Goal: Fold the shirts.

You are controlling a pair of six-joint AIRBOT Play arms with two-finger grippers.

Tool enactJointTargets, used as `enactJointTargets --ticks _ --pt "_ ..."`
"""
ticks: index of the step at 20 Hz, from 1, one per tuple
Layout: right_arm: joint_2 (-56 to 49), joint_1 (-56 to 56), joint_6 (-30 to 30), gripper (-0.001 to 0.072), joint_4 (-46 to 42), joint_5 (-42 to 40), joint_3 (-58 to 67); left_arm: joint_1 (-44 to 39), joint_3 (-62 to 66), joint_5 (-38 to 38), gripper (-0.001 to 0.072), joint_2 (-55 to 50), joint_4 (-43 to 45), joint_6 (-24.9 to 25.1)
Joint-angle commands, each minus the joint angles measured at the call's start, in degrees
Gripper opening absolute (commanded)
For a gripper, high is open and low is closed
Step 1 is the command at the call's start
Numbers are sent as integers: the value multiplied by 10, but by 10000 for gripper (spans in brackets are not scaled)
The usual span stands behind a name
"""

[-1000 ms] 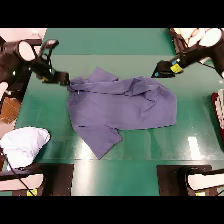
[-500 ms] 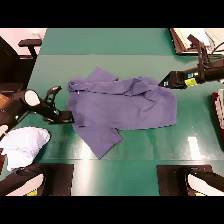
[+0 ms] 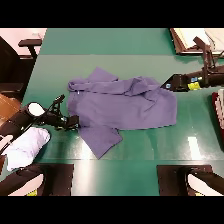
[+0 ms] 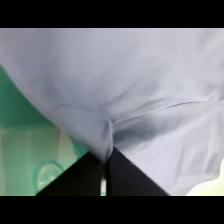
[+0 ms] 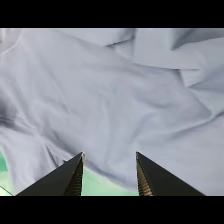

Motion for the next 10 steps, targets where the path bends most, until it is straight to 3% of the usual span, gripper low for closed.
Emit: enactJointTargets --ticks 1,5,7,10 --pt "2 -60 -13 382 -4 45 -17 -4 20 -11 22 2 0 10" --pt "13 -215 -13 390 -35 68 -158 -4 120 -45 22 20 72 8" --pt "9 -280 -14 556 -30 42 -239 -4 157 -38 22 22 68 5" --pt "-24 -306 -42 551 -27 -2 -302 -4 166 -15 22 21 59 5"
